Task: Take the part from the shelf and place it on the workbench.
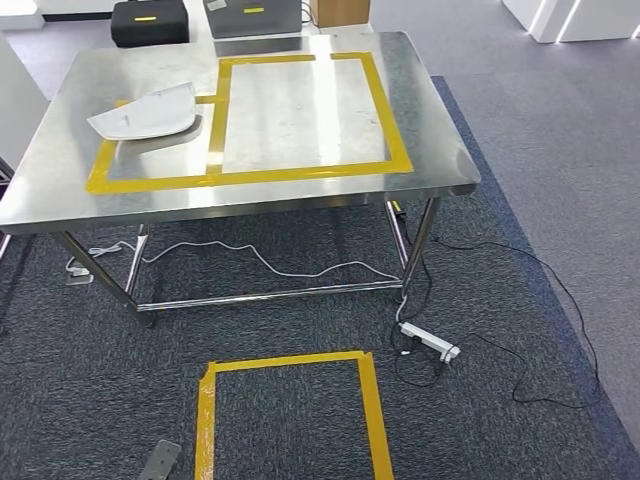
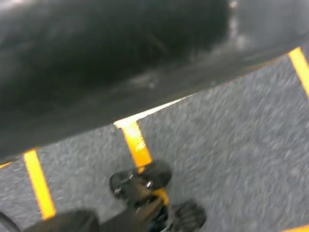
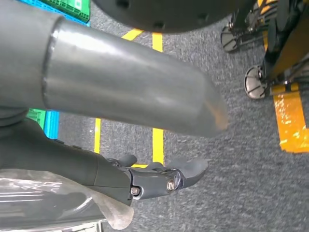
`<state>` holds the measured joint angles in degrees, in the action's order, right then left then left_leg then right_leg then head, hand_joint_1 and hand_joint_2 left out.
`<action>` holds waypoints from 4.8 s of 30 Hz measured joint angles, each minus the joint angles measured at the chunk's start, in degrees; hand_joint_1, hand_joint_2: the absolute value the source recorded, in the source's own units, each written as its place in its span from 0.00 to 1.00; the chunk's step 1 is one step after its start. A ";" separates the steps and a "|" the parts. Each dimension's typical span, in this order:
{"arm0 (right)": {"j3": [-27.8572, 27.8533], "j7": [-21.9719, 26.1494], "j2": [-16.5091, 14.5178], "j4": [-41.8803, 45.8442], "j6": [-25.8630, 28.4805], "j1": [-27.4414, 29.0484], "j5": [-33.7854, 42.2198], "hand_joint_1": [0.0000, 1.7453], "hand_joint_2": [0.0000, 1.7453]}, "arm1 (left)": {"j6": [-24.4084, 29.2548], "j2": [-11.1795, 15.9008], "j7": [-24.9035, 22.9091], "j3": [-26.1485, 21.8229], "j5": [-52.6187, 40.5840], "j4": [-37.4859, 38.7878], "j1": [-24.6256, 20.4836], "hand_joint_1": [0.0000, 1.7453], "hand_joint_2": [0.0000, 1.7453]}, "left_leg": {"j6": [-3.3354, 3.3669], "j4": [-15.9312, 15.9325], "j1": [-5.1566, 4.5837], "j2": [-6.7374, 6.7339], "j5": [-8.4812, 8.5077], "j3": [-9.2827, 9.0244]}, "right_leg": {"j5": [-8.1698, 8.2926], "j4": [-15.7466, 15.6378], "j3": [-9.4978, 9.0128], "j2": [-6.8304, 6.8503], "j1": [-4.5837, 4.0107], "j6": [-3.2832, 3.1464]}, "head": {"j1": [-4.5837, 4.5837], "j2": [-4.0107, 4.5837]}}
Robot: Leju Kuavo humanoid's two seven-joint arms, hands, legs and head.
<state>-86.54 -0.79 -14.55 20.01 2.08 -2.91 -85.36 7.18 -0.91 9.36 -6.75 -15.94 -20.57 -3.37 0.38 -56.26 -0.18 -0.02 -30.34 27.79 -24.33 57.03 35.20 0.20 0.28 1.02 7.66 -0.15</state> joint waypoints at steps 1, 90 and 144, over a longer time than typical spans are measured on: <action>0.03 -0.04 0.15 -0.53 0.18 -0.05 -0.03 0.00 0.00 | -0.02 -0.17 -0.50 0.05 -0.12 0.81 -0.13 0.00 0.00 | 0.15 -0.10 -0.09 0.02 0.10 0.00 | 0.26 -0.13 -0.05 0.04 0.10 0.22 | -0.02 0.00; -0.58 -2.14 5.14 -7.22 -0.61 -0.75 3.15 0.00 0.00 | 7.24 -6.78 -12.29 8.16 -7.62 7.79 -0.06 0.00 0.00 | -1.75 -7.24 0.89 -0.18 1.60 4.44 | -4.92 -2.30 -7.24 0.48 0.44 -1.12 | -1.82 0.02; 1.58 -1.33 6.06 -8.21 -0.20 -0.62 0.73 0.00 0.00 | 4.16 -4.76 -14.69 12.33 -10.10 7.81 -0.49 0.00 0.00 | -1.21 -10.07 0.29 1.31 -0.56 9.85 | -5.21 -1.83 -7.24 0.36 1.06 -1.22 | -2.55 0.02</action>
<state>-84.96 -2.12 -8.48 11.80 1.88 -3.53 -84.62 11.34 -5.67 -5.34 5.58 -26.04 -12.76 -3.86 -0.83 -66.33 0.10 1.29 -30.90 37.65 -29.53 55.20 27.96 0.56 1.35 -0.19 5.11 -0.13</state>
